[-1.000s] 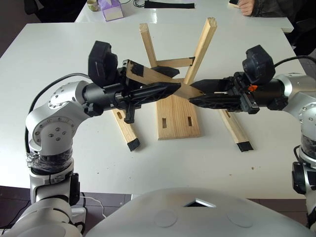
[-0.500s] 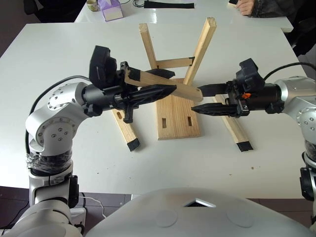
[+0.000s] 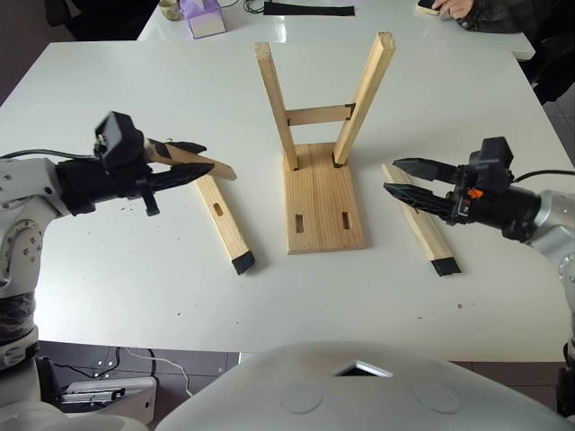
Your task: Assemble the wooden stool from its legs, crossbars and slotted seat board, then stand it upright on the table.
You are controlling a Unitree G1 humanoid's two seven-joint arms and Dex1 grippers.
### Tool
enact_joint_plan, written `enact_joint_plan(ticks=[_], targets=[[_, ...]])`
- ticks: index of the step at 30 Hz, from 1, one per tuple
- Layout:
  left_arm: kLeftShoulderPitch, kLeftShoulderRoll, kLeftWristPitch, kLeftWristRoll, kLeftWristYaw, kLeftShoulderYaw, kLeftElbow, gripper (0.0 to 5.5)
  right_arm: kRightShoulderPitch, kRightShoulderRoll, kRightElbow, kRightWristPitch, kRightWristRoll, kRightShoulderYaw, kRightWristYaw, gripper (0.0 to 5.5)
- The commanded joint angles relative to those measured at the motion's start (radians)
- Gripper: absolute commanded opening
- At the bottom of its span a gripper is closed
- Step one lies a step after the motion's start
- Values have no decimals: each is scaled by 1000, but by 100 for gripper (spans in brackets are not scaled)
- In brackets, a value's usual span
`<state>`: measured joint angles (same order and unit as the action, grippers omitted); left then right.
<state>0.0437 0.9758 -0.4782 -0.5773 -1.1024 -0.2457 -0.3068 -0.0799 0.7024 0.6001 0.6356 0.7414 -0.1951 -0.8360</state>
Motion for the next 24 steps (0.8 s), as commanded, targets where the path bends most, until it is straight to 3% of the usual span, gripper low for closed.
enact_joint_plan(ticks=[1, 24], targets=[[1, 29, 38, 81, -23, 68, 24, 131, -53, -24, 35, -48, -75, 46, 48, 218], [116, 38, 239, 267, -177, 198, 280, 131, -133, -49, 20, -163, -246, 158, 104, 218]])
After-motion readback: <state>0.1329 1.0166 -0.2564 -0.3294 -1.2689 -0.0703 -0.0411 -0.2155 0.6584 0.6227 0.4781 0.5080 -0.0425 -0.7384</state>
